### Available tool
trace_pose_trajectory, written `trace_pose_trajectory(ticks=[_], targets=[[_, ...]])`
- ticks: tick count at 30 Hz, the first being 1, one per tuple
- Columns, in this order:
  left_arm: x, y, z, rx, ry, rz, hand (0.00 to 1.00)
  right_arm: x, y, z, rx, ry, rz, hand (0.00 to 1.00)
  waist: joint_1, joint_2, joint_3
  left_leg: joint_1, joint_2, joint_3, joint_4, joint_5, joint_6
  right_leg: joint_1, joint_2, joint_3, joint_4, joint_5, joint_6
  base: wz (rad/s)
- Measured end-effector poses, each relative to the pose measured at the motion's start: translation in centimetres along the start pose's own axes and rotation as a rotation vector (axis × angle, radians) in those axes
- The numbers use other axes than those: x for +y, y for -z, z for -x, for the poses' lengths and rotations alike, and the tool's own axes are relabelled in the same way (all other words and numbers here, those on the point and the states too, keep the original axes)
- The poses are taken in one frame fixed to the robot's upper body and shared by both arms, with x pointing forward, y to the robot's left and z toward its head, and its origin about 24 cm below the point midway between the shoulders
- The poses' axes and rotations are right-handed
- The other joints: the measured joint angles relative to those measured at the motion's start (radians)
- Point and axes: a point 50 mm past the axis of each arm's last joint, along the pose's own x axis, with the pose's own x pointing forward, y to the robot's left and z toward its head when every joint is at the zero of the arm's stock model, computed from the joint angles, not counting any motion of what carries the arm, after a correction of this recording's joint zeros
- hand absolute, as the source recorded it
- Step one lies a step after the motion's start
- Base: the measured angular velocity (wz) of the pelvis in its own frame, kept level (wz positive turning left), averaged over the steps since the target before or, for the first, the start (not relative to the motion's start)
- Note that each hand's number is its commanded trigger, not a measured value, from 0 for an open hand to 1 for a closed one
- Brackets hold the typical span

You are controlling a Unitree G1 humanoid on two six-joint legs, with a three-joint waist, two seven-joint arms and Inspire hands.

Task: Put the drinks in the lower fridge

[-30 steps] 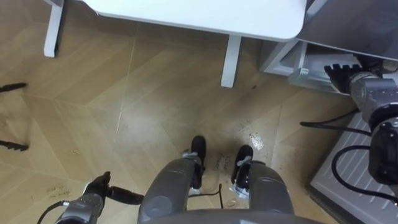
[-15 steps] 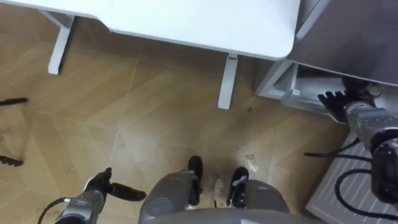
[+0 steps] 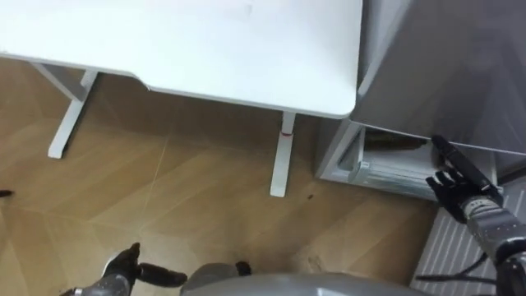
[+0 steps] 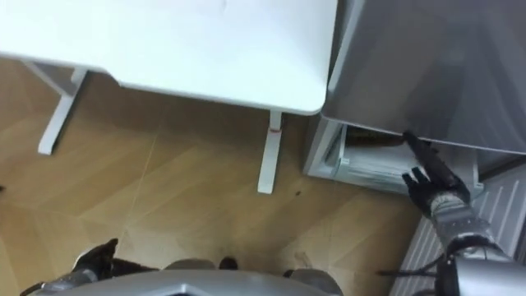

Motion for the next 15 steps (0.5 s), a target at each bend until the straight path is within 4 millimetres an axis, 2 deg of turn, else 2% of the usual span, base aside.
trace_pose_trajectory(ticks=[2,8,15], targets=[[0.0,0.8,0.2,0.017,-0.014,0.018,0.00,-2.4,1.7,0.7,0.042,0.059,0.004,0.00,-0.005,-0.001,0.0037,0.028,0.001,0.003,-0.014,-0.002,-0.003,0.024,0.004,-0.003,-0.011,-0.001,0.000,0.00],[0.0,1.1,0.4,-0.011,-0.051,0.037,0.00,-6.4,5.8,2.6,0.132,0.153,-0.013,0.00,-0.020,0.004,0.0126,0.056,0.003,0.007,-0.017,-0.018,-0.010,0.056,0.011,0.015,-0.023,-0.006,-0.002,-0.06],[-0.8,1.8,0.6,-0.005,-0.056,0.036,0.00,-7.9,8.8,3.8,0.208,0.196,-0.017,0.00,-0.047,-0.001,0.0158,0.094,0.005,0.024,-0.021,-0.038,-0.012,0.080,0.011,0.030,-0.023,-0.021,0.001,-0.10]])
